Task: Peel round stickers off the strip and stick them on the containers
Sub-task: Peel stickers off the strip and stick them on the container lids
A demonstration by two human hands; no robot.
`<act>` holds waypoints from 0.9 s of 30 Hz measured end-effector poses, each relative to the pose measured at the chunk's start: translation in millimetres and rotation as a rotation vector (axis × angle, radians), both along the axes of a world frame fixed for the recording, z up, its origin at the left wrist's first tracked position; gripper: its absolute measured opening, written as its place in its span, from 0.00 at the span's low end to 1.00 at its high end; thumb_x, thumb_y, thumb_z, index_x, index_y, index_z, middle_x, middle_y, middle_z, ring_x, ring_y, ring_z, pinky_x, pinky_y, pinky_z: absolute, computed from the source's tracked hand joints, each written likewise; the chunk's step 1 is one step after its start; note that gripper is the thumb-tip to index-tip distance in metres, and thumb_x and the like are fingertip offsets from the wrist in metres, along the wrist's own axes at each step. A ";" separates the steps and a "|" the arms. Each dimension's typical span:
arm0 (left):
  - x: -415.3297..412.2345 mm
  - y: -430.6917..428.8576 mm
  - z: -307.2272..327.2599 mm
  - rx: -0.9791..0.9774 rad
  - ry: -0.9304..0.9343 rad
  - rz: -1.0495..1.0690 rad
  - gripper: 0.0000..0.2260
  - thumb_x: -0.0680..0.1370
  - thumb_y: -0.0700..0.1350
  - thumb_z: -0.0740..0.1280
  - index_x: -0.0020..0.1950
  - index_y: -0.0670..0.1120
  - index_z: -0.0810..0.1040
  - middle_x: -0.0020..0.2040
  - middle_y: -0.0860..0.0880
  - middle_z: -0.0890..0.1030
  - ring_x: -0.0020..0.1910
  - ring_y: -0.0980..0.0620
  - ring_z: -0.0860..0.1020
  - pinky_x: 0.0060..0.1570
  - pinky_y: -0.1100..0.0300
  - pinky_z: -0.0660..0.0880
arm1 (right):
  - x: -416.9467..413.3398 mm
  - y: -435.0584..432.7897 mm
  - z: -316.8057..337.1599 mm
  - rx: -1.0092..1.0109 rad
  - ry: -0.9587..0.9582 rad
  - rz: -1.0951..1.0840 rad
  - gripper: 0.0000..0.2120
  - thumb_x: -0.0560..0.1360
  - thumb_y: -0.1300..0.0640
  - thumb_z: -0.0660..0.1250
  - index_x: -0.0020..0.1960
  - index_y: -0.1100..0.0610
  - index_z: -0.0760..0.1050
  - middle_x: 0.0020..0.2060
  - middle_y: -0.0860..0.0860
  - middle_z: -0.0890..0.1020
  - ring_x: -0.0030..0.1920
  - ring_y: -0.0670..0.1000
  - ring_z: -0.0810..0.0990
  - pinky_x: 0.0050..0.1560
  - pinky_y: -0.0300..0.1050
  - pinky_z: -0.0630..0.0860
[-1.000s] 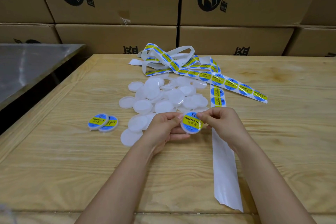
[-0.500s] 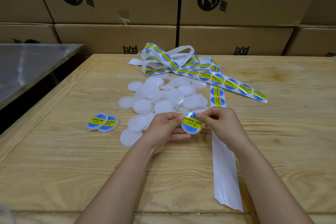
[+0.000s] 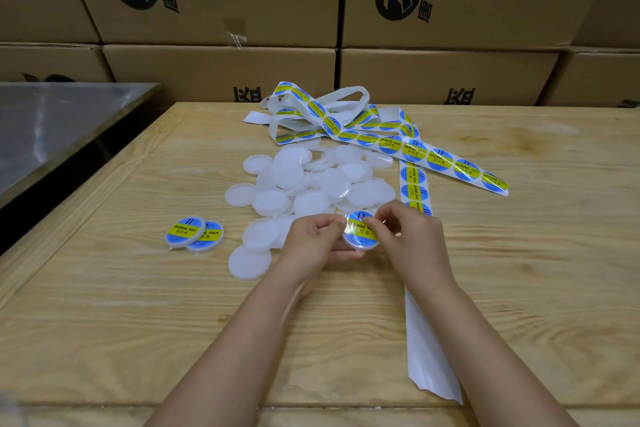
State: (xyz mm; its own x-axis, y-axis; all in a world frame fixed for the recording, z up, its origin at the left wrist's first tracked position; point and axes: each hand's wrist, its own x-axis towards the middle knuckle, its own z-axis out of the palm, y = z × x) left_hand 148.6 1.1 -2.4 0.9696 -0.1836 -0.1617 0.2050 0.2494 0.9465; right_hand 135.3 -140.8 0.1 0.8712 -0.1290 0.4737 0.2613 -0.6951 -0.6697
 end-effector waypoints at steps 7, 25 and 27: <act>-2.9 -1.0 0.8 -0.158 0.020 -0.015 0.07 0.79 0.38 0.62 0.51 0.35 0.77 0.40 0.40 0.84 0.38 0.44 0.83 0.36 0.57 0.81 | 2.0 7.3 -3.5 0.346 0.035 -0.057 0.06 0.72 0.60 0.71 0.48 0.54 0.80 0.35 0.45 0.82 0.36 0.37 0.79 0.38 0.25 0.70; -5.8 -0.1 3.0 -0.433 0.087 0.013 0.07 0.79 0.38 0.60 0.49 0.37 0.76 0.45 0.39 0.84 0.43 0.43 0.84 0.38 0.56 0.81 | 2.3 24.2 -8.5 0.515 -0.045 0.167 0.19 0.70 0.62 0.73 0.51 0.42 0.72 0.50 0.48 0.78 0.50 0.51 0.79 0.51 0.43 0.76; -4.9 0.8 4.5 -0.403 0.093 0.026 0.08 0.79 0.38 0.60 0.52 0.36 0.76 0.44 0.39 0.84 0.40 0.44 0.84 0.36 0.56 0.80 | 2.2 20.4 -6.6 0.467 -0.087 0.191 0.18 0.72 0.63 0.71 0.51 0.42 0.73 0.47 0.44 0.78 0.46 0.50 0.79 0.49 0.42 0.76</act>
State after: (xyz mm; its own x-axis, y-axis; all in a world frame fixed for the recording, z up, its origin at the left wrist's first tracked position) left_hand 143.8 1.8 2.1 0.9594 -0.2257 -0.1692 0.2740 0.6023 0.7498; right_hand 137.5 -120.4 -6.5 0.8597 -0.1868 0.4754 0.4229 -0.2617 -0.8676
